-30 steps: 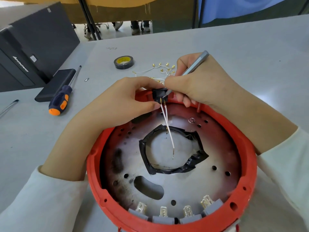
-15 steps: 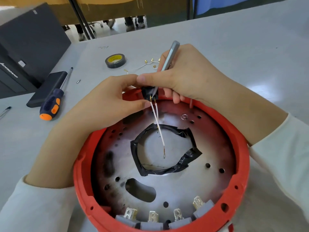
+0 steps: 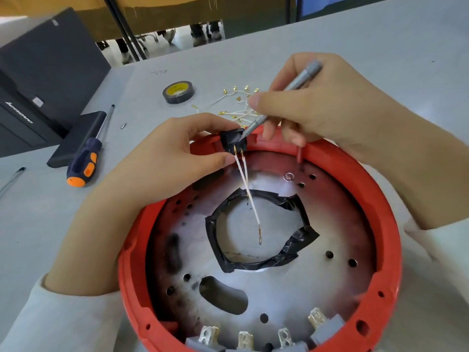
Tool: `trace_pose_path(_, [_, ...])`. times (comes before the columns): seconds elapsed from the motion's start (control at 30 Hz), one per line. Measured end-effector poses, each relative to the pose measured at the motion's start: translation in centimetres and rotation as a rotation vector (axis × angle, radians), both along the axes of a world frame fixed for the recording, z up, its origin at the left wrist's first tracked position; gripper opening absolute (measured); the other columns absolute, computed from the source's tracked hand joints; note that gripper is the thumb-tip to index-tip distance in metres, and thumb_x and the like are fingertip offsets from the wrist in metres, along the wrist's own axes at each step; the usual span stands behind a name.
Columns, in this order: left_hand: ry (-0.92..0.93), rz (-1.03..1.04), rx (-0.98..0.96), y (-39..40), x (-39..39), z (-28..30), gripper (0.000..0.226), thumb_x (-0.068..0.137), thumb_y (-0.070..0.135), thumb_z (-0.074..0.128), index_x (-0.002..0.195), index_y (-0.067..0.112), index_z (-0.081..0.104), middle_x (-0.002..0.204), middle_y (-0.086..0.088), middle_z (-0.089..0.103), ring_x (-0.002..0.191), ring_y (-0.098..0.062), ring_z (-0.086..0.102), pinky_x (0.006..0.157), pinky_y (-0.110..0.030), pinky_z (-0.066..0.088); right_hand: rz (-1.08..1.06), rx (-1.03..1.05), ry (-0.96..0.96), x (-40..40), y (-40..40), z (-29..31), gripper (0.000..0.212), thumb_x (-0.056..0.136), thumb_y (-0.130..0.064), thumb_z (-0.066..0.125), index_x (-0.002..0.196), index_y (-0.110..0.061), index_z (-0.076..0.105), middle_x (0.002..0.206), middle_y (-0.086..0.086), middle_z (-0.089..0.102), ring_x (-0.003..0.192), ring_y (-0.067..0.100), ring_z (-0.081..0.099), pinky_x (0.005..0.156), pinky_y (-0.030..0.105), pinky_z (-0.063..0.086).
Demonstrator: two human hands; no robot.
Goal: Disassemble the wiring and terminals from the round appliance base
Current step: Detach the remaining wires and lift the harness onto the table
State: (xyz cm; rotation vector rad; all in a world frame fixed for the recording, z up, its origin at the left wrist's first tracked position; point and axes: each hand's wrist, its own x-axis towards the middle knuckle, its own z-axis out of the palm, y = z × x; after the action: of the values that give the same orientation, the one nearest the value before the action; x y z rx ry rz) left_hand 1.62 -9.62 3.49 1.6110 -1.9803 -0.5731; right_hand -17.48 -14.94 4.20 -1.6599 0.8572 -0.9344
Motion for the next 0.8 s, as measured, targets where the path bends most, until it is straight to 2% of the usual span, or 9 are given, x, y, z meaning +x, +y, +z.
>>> trace_pose_path(0.17, [-0.004,0.006,0.0,-0.03,0.07,0.0,0.033,0.079,0.026,0.071,0.105,0.043,0.062,0.103,0.034,0.063,0.1,0.014,0.055,0.085,0.002,0.034,-0.047,0.022,-0.073,-0.1,-0.15,-0.51,0.034,0.083,-0.007,0.067,0.057,-0.014,0.047,0.044,0.003,0.056,0.03,0.009,0.035,0.034,0.011,0.025])
trace_pose_path(0.5, [-0.014,0.02,0.012,0.03,-0.09,0.1,0.034,0.078,0.027,0.07,0.108,0.041,0.063,0.103,0.031,0.064,0.1,0.012,0.057,0.084,0.0,0.037,-0.001,-0.027,0.021,-0.03,-0.1,-0.66,0.028,0.083,-0.008,0.067,0.063,-0.014,0.049,0.045,-0.001,0.058,0.031,0.007,0.044,0.035,0.011,0.03])
trace_pose_path(0.67, [-0.002,0.023,0.028,0.11,-0.15,0.21,0.035,0.076,0.028,0.068,0.108,0.041,0.062,0.104,0.03,0.064,0.102,0.009,0.057,0.09,-0.006,0.039,-0.003,-0.051,0.05,-0.05,-0.15,-0.74,0.029,0.081,-0.012,0.071,0.061,-0.017,0.051,0.042,-0.002,0.056,0.033,0.007,0.046,0.035,0.011,0.03])
trace_pose_path(0.8, [-0.025,0.02,0.016,0.08,-0.18,0.27,0.035,0.078,0.026,0.069,0.11,0.039,0.062,0.104,0.031,0.063,0.101,0.011,0.056,0.087,0.0,0.035,-0.005,-0.063,0.068,0.05,-0.23,-0.8,0.029,0.081,-0.014,0.071,0.06,-0.02,0.051,0.042,-0.003,0.055,0.035,0.007,0.048,0.037,0.013,0.034])
